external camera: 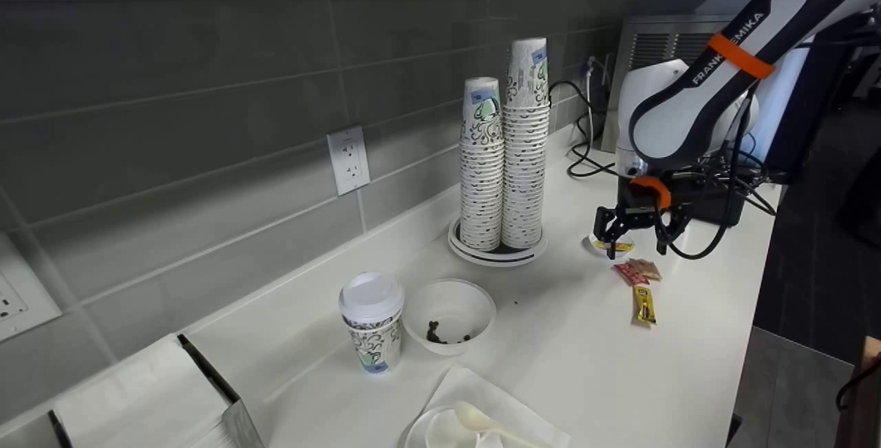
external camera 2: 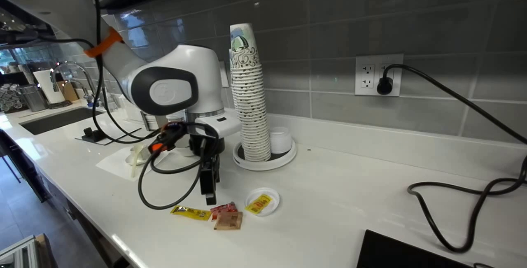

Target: Pick up the red sachet on the right and put it on the ceramic plate with a white mug on it

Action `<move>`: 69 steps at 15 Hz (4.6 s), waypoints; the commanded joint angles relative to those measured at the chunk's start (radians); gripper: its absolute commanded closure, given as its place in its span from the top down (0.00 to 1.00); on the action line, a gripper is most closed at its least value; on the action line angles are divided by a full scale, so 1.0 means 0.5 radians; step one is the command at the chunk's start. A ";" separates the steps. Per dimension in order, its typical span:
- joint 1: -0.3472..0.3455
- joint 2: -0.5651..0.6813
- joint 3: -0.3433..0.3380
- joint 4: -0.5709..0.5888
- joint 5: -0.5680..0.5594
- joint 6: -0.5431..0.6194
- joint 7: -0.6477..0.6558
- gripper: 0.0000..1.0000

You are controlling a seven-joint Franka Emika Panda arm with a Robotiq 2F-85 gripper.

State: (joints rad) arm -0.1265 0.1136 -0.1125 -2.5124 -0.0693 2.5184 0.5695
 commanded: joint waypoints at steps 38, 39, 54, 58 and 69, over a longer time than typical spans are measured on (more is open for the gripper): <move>0.259 0.395 -0.257 0.192 -0.101 0.243 0.139 0.00; 0.256 0.388 -0.257 0.191 -0.094 0.242 0.136 0.00; 0.118 -0.109 -0.288 0.069 -0.030 0.237 0.122 0.00; 0.045 -0.246 -0.286 0.021 -0.076 0.252 0.253 0.00; -0.166 -0.467 -0.246 -0.101 0.007 0.359 0.443 0.00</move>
State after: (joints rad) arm -0.1834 -0.0644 -0.2607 -2.5141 -0.0948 2.6569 0.7684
